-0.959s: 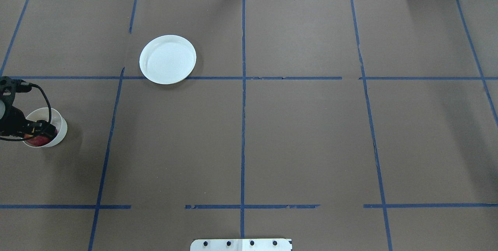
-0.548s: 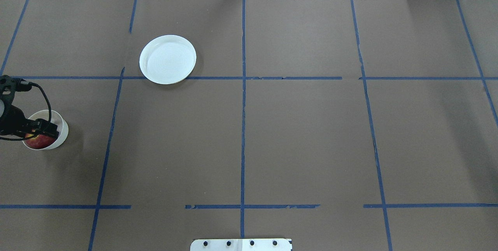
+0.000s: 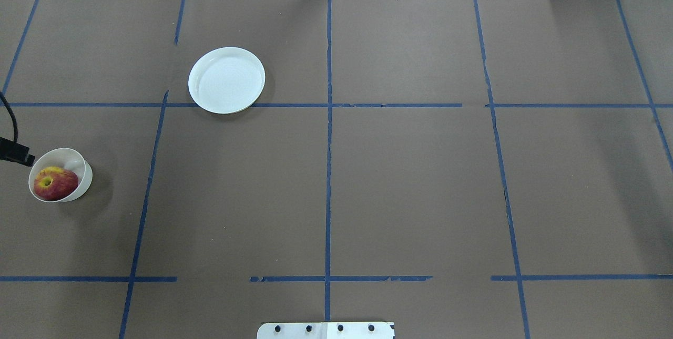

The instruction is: Move apple from plate to bowl

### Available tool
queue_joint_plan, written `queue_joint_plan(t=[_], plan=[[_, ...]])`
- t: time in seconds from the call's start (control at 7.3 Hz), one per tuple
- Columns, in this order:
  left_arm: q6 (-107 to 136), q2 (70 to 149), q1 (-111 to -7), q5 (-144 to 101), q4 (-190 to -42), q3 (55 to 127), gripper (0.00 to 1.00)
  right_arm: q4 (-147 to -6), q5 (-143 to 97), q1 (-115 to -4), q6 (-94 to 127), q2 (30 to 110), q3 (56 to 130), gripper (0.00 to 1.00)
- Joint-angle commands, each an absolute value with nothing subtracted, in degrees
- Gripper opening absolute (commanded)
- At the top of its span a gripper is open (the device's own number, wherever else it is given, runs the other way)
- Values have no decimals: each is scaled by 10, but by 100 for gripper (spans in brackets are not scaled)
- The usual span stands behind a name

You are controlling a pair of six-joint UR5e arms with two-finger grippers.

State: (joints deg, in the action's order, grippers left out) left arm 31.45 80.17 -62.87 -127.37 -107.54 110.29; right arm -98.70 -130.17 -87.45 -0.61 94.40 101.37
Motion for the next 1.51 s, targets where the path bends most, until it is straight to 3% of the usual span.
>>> queue_joint_plan(t=[0.0,0.27,0.68,1.37], plan=[[160,809,-750,-1278,-970,1115,100,-987,-1302,-875,-6,944,1014,100],[90,818,-827,-1295,-969,1074,100,-987,-1302,-875,-6,944,1013,100],[67,922,-854,-1314,-953,957,100,-987,-1302,-875,-6,944,1014,100],[-7,919,-882,-1314,-924,956,100,-986,-1302,-875,-7,944,1014,100]])
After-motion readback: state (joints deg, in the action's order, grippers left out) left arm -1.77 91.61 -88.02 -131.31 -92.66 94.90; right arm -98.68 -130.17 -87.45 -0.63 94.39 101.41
